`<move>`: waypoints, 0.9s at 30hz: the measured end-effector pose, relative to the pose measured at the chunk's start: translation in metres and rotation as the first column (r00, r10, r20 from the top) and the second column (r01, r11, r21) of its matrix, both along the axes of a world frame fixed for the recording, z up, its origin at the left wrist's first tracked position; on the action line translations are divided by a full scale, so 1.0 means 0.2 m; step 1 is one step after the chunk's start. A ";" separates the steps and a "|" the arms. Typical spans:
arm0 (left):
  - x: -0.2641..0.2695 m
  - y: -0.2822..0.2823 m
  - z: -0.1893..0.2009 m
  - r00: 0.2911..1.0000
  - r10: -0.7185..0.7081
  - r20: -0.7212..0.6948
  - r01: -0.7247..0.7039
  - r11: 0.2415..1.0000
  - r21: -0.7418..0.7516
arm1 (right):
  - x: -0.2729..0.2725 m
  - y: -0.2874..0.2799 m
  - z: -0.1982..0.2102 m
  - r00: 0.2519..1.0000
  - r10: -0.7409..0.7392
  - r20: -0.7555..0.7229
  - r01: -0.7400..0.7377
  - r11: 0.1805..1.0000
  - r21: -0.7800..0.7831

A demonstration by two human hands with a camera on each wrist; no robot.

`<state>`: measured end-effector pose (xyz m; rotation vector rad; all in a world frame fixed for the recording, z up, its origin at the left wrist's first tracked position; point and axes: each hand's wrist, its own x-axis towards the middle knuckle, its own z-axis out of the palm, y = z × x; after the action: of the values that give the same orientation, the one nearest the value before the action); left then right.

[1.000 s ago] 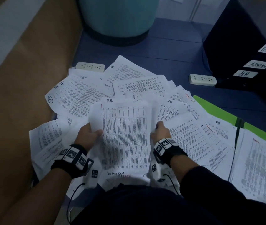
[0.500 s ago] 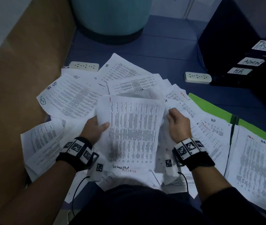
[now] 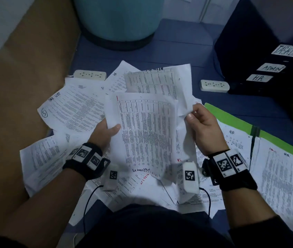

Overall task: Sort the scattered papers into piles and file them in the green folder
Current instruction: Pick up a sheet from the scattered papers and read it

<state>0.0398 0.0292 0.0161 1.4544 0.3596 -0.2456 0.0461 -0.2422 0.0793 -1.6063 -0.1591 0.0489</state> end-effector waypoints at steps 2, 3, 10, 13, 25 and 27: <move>0.00 -0.03 0.03 0.999 -0.042 0.027 0.044 0.995 -0.084 | 0.01 0.00 0.02 0.995 0.048 -0.085 -0.042 0.997 0.072; 0.01 -0.05 0.04 0.998 -0.055 0.040 0.059 0.992 -0.111 | 0.00 0.01 0.03 0.993 0.055 -0.103 -0.047 0.996 0.080; 0.00 -0.04 0.05 0.999 0.014 0.030 -0.012 0.998 -0.055 | 0.00 -0.05 0.19 0.972 -0.190 0.135 0.203 0.975 -0.088; -0.02 -0.03 0.07 0.999 0.013 0.029 -0.010 0.996 -0.087 | -0.03 -0.11 0.28 0.942 -0.221 0.252 0.294 0.905 -0.306; -0.04 0.09 0.22 0.983 0.156 0.094 -0.119 0.941 -0.316 | -0.11 -0.05 0.49 0.969 0.176 0.173 -0.185 0.982 0.035; -0.07 0.06 0.22 0.983 0.153 0.098 -0.119 0.949 -0.292 | -0.11 -0.03 0.39 0.985 0.165 0.045 -0.169 0.979 0.113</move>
<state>0.0258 0.0414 0.0609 1.1487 0.3115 -0.0925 0.0247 -0.2472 0.1570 -1.4746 -0.3189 0.1388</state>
